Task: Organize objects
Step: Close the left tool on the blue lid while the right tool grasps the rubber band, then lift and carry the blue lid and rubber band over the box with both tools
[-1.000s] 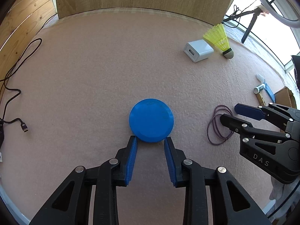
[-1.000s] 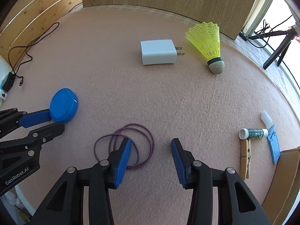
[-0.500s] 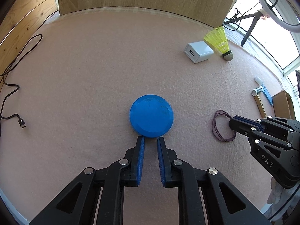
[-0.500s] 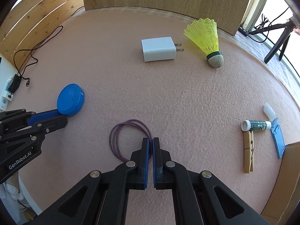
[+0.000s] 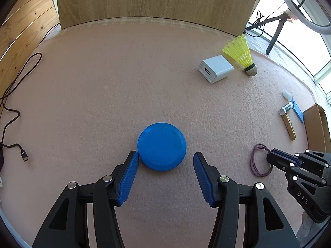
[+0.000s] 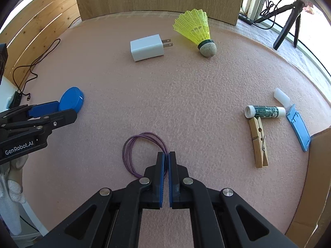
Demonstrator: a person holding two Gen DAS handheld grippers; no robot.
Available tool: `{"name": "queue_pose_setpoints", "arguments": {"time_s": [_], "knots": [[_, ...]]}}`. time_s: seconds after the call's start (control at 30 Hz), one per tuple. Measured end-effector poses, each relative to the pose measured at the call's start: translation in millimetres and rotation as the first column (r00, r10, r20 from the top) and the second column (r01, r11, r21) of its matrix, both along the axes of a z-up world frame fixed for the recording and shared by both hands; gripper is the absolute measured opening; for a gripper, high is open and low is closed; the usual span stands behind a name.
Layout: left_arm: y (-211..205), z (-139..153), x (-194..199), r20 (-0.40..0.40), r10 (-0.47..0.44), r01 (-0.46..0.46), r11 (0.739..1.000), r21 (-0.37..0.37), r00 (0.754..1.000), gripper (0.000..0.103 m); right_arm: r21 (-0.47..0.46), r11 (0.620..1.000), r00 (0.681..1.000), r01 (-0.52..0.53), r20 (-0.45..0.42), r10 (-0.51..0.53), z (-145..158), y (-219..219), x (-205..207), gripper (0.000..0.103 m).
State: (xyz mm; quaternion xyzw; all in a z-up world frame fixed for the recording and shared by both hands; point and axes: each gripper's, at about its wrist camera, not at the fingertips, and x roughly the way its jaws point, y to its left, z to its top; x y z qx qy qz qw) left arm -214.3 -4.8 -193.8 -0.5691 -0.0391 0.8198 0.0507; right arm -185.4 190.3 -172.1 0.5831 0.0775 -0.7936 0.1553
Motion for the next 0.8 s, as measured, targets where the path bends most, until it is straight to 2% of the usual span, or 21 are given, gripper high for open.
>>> {"name": "queue_pose_setpoints", "arguments": {"time_s": [0.07, 0.23, 0.33, 0.4, 0.47, 0.5, 0.53, 0.7, 0.77, 0.8], "knots": [[2, -1, -3, -0.003, -0.003, 0.003, 1.0, -0.019, 1.0, 0.052, -0.003, 1.0, 1.0, 0.011, -0.002, -0.011, -1, 0, -2, 0.003], [0, -1, -5, -0.027, -0.009, 0.008, 1.0, -0.025, 1.0, 0.052, -0.006, 1.0, 0.999, 0.028, -0.016, -0.028, 5, 12, 3, 0.003], [0, -1, -7, -0.024, 0.002, -0.003, 1.0, -0.014, 1.0, 0.052, -0.017, 0.999, 0.999, 0.04, -0.02, -0.04, 7, 19, 6, 0.003], [-2, -3, -6, -0.005, 0.006, -0.006, 1.0, 0.019, 1.0, 0.052, -0.023, 0.999, 0.999, 0.048, -0.022, -0.048, 8, 24, 8, 0.003], [-2, -5, -8, 0.013, 0.007, -0.007, 1.0, 0.019, 1.0, 0.054, -0.025, 0.998, 0.998, 0.054, -0.022, -0.054, 9, 29, 10, 0.003], [-1, -5, -8, 0.006, 0.003, -0.003, 1.0, 0.016, 1.0, 0.06, -0.023, 0.998, 0.998, 0.055, -0.022, -0.055, 9, 30, 11, 0.003], [0, -5, -9, 0.002, 0.004, -0.004, 1.0, 0.009, 1.0, 0.064, -0.023, 0.998, 0.998, 0.056, -0.022, -0.057, 9, 31, 11, 0.003], [10, -7, -15, -0.015, 0.009, -0.01, 0.998, -0.056, 1.0, 0.064, -0.028, 0.997, 0.997, 0.068, -0.026, -0.069, 11, 37, 13, 0.003], [12, -8, -15, -0.029, 0.001, -0.003, 0.997, -0.083, 1.0, 0.06, -0.03, 0.997, 0.997, 0.073, -0.032, -0.074, 13, 41, 15, 0.003], [15, -8, -14, -0.037, -0.001, -0.003, 0.996, -0.093, 0.999, 0.054, -0.032, 0.997, 0.996, 0.075, -0.035, -0.076, 15, 43, 15, 0.003]]}}
